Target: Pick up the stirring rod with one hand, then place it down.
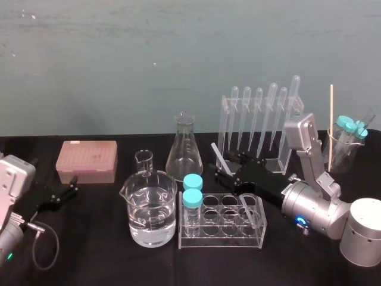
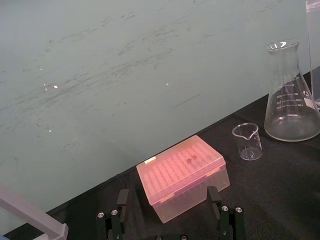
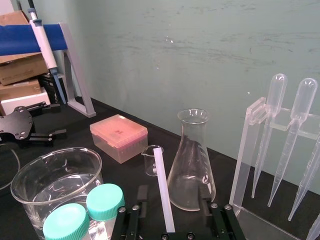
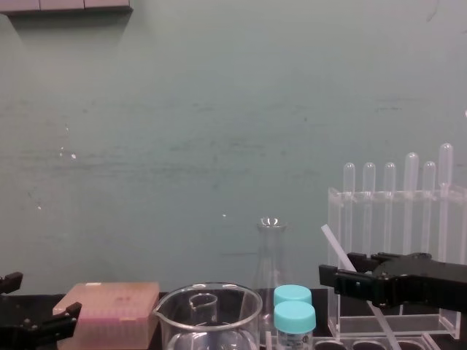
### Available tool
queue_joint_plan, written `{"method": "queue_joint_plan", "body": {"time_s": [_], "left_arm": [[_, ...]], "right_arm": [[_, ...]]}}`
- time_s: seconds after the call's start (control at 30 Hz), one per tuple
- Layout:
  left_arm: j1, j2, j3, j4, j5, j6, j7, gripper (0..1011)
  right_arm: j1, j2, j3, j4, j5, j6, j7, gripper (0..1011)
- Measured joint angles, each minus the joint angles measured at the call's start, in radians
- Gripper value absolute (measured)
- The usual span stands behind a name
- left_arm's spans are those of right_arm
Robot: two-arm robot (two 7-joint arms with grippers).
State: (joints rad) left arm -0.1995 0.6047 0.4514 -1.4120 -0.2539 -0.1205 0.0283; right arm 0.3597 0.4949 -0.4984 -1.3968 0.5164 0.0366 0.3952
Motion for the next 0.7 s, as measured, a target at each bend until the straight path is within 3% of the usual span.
{"method": "queue_joint_plan", "body": {"time_s": [0.1,0.47,0.63,0.7], "left_arm": [[0.000,0.000,0.000,0.000,0.000,0.000,0.000,1000],[0.000,0.000,0.000,0.000,0.000,0.000,0.000,1000],[0.000,0.000,0.000,0.000,0.000,0.000,0.000,1000],[0.000,0.000,0.000,0.000,0.000,0.000,0.000,1000]], "right_arm": [[0.000,0.000,0.000,0.000,0.000,0.000,0.000,574],[0.000,0.000,0.000,0.000,0.000,-0.001,-0.001,190],[0.000,0.000,0.000,0.000,0.000,-0.001,-0.001,71],[0.000,0.000,0.000,0.000,0.000,-0.001,-0.001,71]]}}
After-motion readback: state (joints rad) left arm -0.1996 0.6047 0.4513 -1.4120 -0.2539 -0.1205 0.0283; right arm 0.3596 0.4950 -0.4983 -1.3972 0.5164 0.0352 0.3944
